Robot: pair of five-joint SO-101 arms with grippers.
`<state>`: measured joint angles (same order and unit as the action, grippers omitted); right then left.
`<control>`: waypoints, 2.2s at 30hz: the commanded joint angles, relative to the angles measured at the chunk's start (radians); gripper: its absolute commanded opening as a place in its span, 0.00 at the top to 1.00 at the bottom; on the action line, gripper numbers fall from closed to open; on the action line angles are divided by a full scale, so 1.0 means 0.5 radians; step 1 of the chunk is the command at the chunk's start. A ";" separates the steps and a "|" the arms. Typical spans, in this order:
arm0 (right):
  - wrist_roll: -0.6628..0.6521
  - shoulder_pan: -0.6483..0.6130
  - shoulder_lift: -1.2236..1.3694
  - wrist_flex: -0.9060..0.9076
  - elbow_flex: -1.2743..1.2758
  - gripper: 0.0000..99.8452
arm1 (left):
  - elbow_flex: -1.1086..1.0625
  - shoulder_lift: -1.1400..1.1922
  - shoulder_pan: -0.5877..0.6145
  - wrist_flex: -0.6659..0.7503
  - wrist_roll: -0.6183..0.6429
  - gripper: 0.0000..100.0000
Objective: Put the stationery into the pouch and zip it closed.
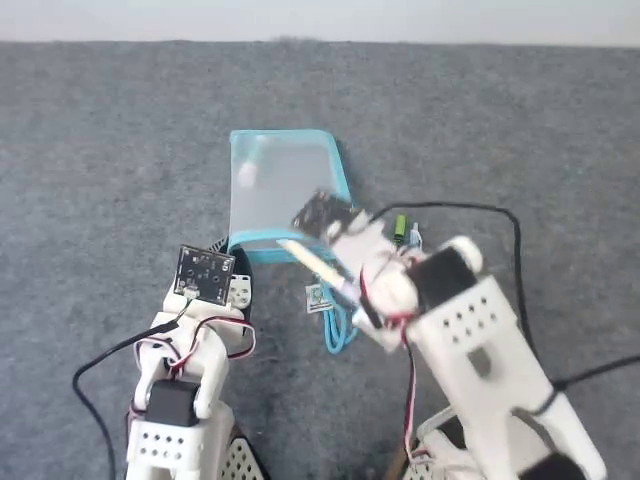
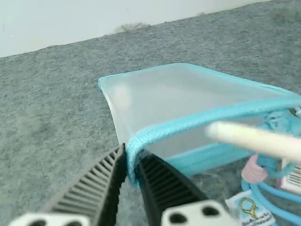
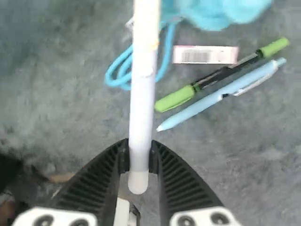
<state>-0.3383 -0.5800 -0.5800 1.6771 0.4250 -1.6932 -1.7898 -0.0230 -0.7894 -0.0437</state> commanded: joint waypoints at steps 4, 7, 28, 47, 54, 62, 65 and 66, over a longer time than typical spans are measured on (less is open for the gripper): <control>0.163 0.167 0.400 -0.032 -0.430 0.99 | 0.014 -0.025 -0.003 0.006 -0.015 0.99; 0.249 0.161 0.621 -0.032 -0.626 0.99 | 0.014 -0.025 -0.003 0.009 -0.015 0.99; 0.365 -0.299 1.392 -0.060 -1.470 0.92 | 0.014 -0.025 -0.006 0.012 -0.018 0.99; 0.350 0.232 1.272 0.235 -1.804 0.73 | 0.014 -0.021 -0.003 0.009 -0.068 0.99; 0.255 0.296 0.453 0.164 -0.942 0.80 | 0.014 -0.021 0.000 0.006 -0.071 0.99; 0.233 0.410 -0.222 -0.367 0.328 0.79 | 0.014 -0.018 0.009 -0.025 -0.071 0.99; 0.236 0.514 -0.222 -0.566 0.592 0.79 | 0.014 -0.018 0.012 -0.025 -0.071 0.99; 0.239 0.545 -0.216 -0.628 0.657 0.79 | 0.014 -0.018 0.012 -0.025 -0.071 0.99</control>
<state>-0.2079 -0.3544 -0.6460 1.4561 0.6705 -1.6932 -1.7898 -0.0153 -0.7986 -0.0713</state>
